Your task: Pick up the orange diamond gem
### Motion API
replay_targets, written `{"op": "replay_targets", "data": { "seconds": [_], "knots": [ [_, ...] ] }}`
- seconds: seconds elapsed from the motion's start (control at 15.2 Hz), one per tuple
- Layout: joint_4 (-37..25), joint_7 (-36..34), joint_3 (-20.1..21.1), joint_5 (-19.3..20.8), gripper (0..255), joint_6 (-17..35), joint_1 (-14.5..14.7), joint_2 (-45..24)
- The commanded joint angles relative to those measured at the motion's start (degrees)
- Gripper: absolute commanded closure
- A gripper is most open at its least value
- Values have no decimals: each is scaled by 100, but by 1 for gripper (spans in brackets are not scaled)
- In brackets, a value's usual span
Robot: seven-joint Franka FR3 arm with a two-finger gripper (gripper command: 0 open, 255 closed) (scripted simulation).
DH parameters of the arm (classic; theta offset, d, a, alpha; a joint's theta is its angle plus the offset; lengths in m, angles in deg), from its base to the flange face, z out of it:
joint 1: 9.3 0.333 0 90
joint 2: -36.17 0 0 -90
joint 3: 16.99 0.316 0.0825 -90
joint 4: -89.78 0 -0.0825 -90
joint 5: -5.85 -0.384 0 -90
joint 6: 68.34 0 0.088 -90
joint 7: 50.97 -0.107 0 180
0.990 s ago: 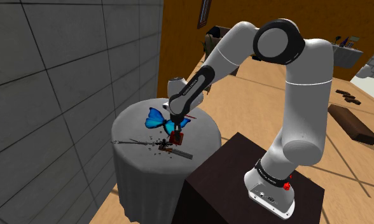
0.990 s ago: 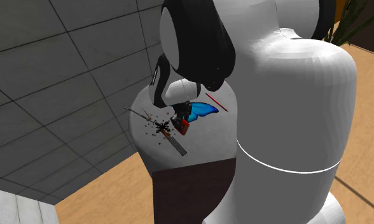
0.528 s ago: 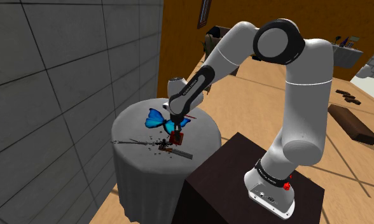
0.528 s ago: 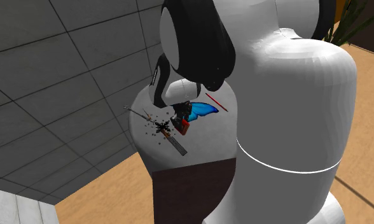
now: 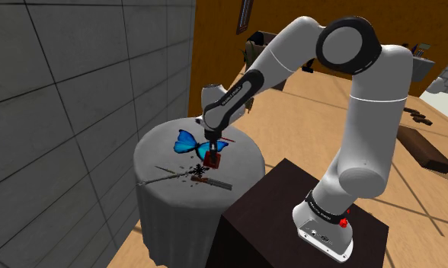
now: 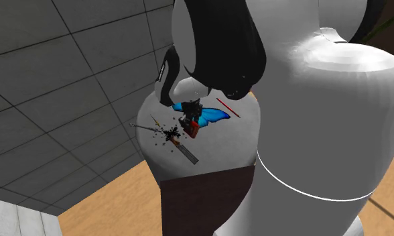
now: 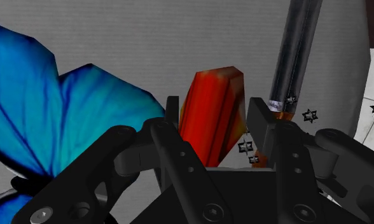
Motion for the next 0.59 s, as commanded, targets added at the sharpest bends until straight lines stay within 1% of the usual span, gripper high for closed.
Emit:
{"op": "replay_targets", "data": {
  "seconds": [0.0, 0.4, 0.53],
  "knots": [
    [36, -6, 2, 0, 255, -124, 2, 159],
    [41, -12, 2, 2, 255, -532, 1, 571],
    [40, -12, 2, 2, 255, -542, 1, 581]
  ]
}}
